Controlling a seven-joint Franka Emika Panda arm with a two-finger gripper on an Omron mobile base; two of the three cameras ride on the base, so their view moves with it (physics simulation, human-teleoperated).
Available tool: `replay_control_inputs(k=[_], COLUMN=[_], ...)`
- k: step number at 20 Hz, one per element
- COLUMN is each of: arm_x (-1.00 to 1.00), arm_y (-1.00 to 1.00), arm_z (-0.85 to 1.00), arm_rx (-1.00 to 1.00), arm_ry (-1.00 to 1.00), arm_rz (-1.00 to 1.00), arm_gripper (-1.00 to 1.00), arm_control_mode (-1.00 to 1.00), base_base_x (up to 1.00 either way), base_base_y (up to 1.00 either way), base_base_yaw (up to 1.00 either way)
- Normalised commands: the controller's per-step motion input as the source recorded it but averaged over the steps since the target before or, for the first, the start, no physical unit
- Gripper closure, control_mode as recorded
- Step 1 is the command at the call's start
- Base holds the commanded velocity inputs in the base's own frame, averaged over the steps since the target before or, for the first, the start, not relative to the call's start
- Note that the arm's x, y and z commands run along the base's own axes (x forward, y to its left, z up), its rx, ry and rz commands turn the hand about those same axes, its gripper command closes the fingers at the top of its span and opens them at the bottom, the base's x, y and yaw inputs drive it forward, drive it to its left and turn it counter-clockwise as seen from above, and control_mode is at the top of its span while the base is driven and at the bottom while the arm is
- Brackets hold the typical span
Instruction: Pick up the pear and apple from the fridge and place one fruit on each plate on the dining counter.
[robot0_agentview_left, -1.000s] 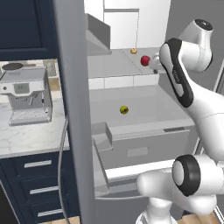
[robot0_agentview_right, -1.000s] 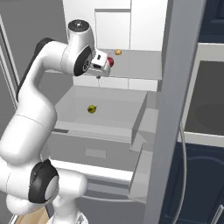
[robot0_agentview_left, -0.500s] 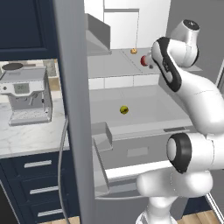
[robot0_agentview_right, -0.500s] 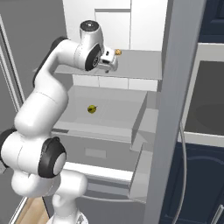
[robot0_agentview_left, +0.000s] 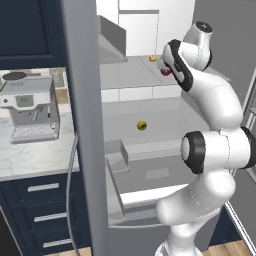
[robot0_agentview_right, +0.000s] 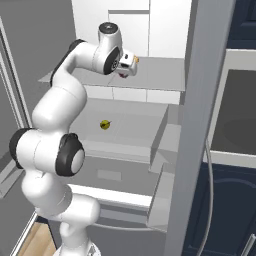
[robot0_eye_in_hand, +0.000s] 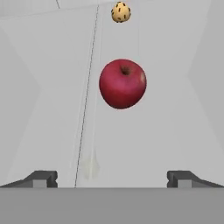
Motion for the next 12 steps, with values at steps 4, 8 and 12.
replay_control_inputs(k=[4,8,12], arm_x=[0.62,0.48,0.47], arm_y=[0.00,-0.02,-0.03], arm_z=[-0.12,-0.16,-0.18], arm_rx=[0.00,0.00,0.00], arm_ry=[0.00,0.00,0.00], arm_rz=[0.00,0.00,0.00], arm_gripper=[-1.00,-1.00,-1.00], arm_control_mode=[-1.00,-1.00,-1.00], base_base_x=[0.00,0.00,0.00], base_base_y=[0.00,0.00,0.00], base_base_yaw=[0.00,0.00,0.00])
